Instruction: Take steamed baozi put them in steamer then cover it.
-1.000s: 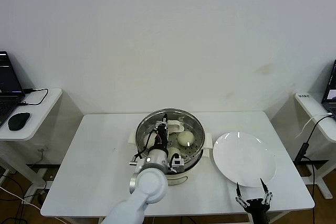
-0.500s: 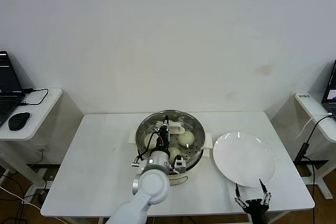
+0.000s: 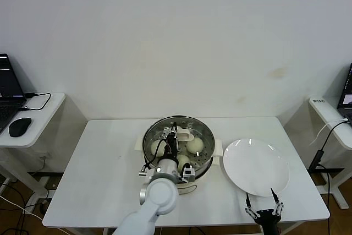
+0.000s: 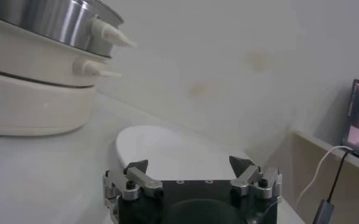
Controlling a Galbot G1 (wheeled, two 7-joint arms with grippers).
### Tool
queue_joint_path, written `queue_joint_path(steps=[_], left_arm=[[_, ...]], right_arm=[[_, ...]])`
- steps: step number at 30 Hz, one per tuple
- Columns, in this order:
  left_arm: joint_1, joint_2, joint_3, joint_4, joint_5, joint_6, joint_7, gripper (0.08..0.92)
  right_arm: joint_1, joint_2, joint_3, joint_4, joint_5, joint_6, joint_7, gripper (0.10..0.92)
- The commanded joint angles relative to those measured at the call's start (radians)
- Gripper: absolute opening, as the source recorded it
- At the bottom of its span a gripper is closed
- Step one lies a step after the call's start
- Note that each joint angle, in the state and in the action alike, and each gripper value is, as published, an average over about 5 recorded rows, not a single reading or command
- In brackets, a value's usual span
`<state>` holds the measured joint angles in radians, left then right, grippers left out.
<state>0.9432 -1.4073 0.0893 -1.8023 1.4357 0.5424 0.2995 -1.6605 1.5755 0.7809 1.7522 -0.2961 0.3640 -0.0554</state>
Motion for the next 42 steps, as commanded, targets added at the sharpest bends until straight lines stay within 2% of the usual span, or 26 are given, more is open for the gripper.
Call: queue_joint_path(steps=[1, 8, 13, 18, 22, 25, 28, 33, 42], left_arm=[[0.011, 0.012, -0.003, -0.029, -0.019, 0.001, -0.009, 0.233], [0.079, 0.093, -0.016, -0.157, -0.097, -0.002, -0.029, 0.433], [0.181, 0.184, -0.067, -0.303, -0.299, -0.015, -0.093, 0.580], [0.331, 0.238, -0.158, -0.472, -0.560, -0.045, -0.202, 0.719], [0.505, 0.237, -0.275, -0.551, -0.819, -0.155, -0.378, 0.806], [0.625, 0.219, -0.422, -0.545, -1.121, -0.372, -0.519, 0.820], [0.713, 0.211, -0.547, -0.514, -1.359, -0.521, -0.602, 0.822], [0.830, 0.201, -0.616, -0.492, -1.580, -0.537, -0.605, 0.823], [0.938, 0.172, -0.625, -0.356, -1.695, -0.665, -0.586, 0.823]], right_arm=[[0.000, 0.000, -0.003, -0.001, -0.002, 0.001, -0.001, 0.823], [-0.002, -0.001, -0.006, 0.001, -0.002, 0.000, -0.001, 0.823], [-0.008, -0.005, -0.006, 0.001, 0.001, 0.002, -0.001, 0.823], [-0.022, -0.022, -0.002, 0.003, 0.014, 0.010, 0.001, 0.823], [-0.039, -0.053, 0.005, 0.014, 0.052, 0.019, 0.001, 0.823], [-0.043, -0.063, 0.006, 0.021, 0.091, 0.019, -0.003, 0.823], [-0.043, -0.063, -0.006, 0.025, 0.120, 0.015, -0.010, 0.823], [-0.070, -0.094, -0.030, 0.051, 0.192, -0.009, -0.039, 0.823], [-0.167, -0.204, -0.054, 0.199, 0.420, -0.189, -0.132, 0.823]])
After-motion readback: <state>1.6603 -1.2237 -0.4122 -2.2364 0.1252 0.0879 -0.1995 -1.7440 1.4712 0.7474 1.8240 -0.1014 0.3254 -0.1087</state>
